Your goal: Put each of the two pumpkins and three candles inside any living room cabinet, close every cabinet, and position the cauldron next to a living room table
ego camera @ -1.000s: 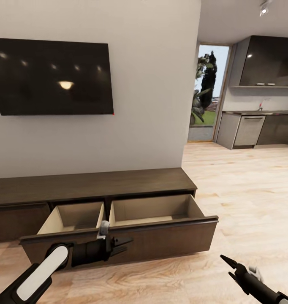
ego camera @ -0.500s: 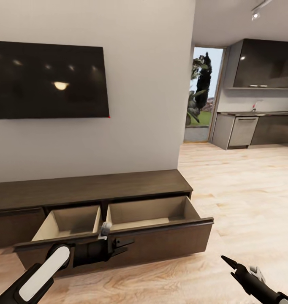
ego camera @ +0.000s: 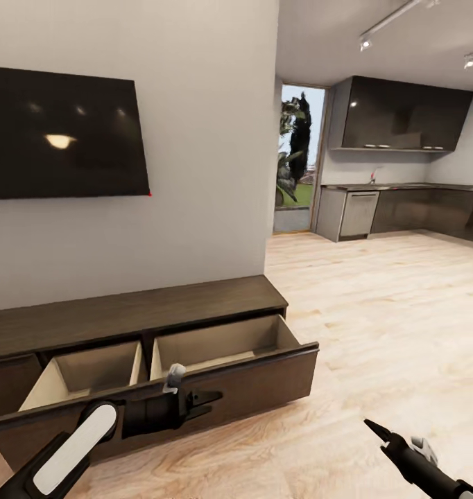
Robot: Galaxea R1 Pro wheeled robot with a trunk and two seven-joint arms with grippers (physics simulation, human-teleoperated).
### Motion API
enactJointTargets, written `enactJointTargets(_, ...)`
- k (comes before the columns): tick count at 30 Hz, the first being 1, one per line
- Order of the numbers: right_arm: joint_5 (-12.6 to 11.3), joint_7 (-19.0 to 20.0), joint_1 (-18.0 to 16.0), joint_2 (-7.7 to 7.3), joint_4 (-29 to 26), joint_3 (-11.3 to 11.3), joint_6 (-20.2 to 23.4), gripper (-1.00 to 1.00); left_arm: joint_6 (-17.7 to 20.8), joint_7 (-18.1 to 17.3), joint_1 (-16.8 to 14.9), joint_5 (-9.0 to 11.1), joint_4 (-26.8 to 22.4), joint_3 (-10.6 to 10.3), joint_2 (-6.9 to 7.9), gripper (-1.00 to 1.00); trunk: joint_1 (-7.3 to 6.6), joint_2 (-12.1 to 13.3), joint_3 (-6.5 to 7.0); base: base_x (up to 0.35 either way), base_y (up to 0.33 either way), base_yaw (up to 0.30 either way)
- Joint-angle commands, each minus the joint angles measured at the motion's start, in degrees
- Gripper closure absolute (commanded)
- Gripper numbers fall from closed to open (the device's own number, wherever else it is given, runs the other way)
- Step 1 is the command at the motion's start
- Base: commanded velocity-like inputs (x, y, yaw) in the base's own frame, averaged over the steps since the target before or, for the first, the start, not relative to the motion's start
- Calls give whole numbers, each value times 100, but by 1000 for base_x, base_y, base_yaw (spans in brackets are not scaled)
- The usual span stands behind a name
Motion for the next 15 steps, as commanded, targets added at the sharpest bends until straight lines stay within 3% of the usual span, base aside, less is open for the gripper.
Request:
enactJointTargets(1,-61,32,-11,3,23,41,37,-100,7,-18,-3,0,0,-6,2,-100,-3,-3,-2,-114,38,-272)
enactJointTargets(15,-62,32,-11,3,40,39,1,-100,7,-12,-3,-2,0,-6,-2,-100,-3,-3,50,-15,5,-272)
